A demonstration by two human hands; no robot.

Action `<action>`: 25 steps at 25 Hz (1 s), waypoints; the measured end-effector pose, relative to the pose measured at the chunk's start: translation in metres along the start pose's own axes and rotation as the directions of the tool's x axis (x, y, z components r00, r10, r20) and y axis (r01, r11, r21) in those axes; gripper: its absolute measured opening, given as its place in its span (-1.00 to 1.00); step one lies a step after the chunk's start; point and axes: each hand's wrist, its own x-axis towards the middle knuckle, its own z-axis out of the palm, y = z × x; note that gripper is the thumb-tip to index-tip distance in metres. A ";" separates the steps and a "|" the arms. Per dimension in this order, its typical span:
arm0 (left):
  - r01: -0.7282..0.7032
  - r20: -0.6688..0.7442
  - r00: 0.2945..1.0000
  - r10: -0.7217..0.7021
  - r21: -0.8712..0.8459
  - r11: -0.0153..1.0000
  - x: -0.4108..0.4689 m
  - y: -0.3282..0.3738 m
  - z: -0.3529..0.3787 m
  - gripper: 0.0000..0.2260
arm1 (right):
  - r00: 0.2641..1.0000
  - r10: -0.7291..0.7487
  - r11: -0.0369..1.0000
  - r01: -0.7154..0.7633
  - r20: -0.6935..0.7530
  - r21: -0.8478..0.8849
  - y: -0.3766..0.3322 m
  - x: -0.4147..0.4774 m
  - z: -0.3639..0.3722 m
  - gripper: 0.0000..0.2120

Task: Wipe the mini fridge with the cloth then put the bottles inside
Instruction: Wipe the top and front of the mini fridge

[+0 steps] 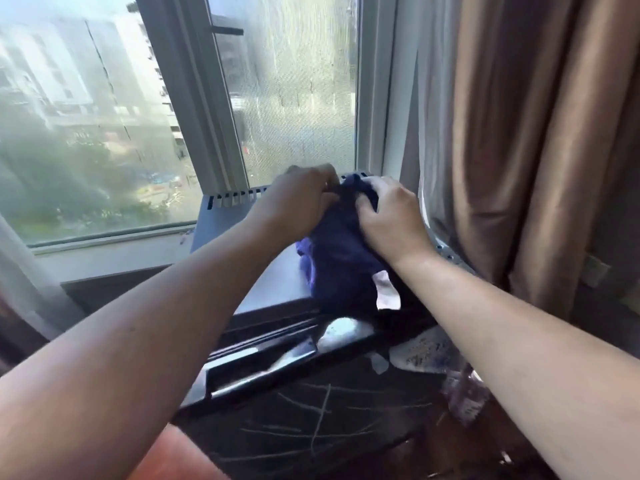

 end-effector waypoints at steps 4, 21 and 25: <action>-0.002 -0.182 0.983 -0.012 -0.074 0.997 0.029 -0.018 -0.009 -0.83 | 0.998 0.003 0.995 0.003 -0.062 0.095 -0.015 0.035 0.004 -0.77; 0.044 0.605 0.791 -0.089 0.089 0.995 -0.081 0.023 -0.014 0.05 | 0.817 0.232 0.918 -0.004 0.529 -0.396 0.051 -0.030 -0.047 -0.31; 0.023 0.658 0.730 -0.188 0.251 0.968 -0.135 0.023 -0.014 0.17 | 0.841 0.129 0.926 0.087 0.525 -0.368 0.036 -0.061 -0.055 -0.27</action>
